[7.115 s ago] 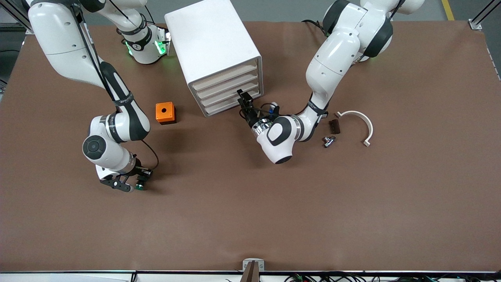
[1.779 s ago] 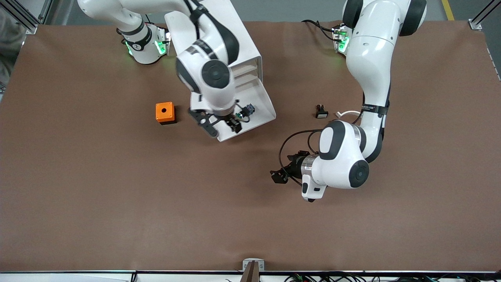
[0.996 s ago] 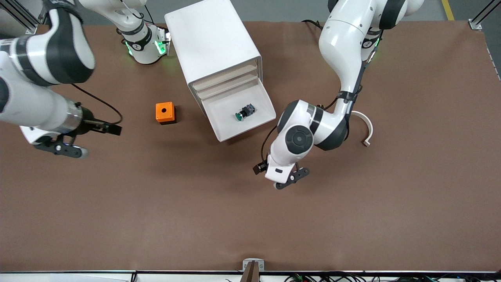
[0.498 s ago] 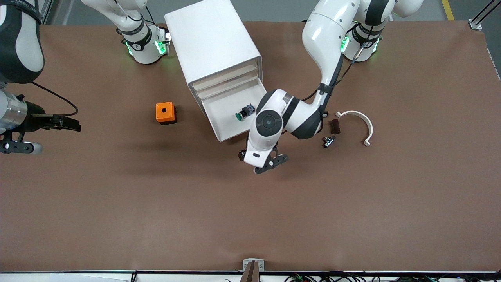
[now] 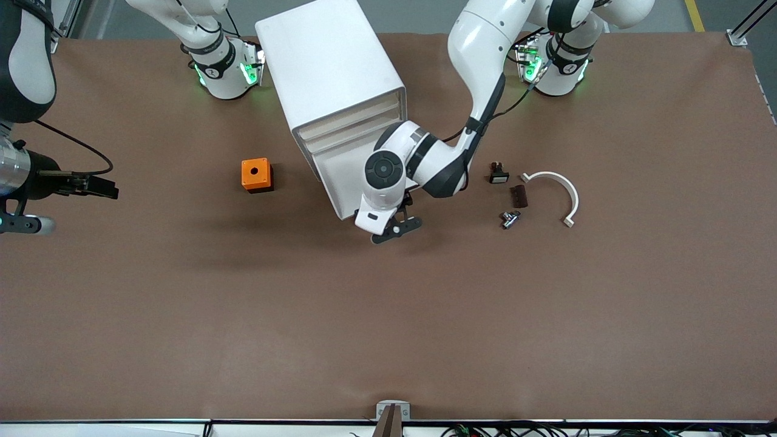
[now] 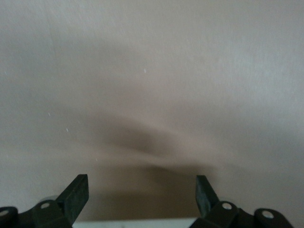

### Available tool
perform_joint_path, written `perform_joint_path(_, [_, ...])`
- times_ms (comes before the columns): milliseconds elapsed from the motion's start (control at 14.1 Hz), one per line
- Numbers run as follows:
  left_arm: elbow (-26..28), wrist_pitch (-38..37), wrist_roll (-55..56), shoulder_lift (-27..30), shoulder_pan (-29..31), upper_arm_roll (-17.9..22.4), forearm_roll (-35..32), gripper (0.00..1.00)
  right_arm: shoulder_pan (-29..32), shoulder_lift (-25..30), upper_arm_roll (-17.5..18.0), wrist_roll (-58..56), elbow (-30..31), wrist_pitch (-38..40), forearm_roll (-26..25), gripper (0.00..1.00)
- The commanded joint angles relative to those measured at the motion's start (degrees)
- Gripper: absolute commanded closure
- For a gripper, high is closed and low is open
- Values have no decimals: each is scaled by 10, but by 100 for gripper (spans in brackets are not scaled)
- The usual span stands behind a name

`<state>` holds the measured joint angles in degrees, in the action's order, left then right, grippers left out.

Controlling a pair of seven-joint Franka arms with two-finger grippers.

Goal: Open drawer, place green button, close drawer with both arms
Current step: 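Push the drawer closed into the cabinet with the left gripper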

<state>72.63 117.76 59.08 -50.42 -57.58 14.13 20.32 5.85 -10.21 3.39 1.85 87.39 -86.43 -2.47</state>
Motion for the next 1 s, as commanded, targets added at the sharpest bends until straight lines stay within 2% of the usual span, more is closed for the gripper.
perform_joint_path(0, [15,-6,30,14,-18,4,-12,1,7,-1,11,-1,-13,6,-2,0])
perform_joint_path(213, [23,-25,43,22,-32,-9,-7,1,-4,-11,12,-6,-47,10,-8,0])
perform_joint_path(498, [25,-30,80,23,-31,-36,-1,1,-8,-10,14,-2,-50,10,-2,0])
perform_joint_path(925, [25,-32,89,23,-30,-46,78,1,-65,-5,17,2,-46,26,-3,0])
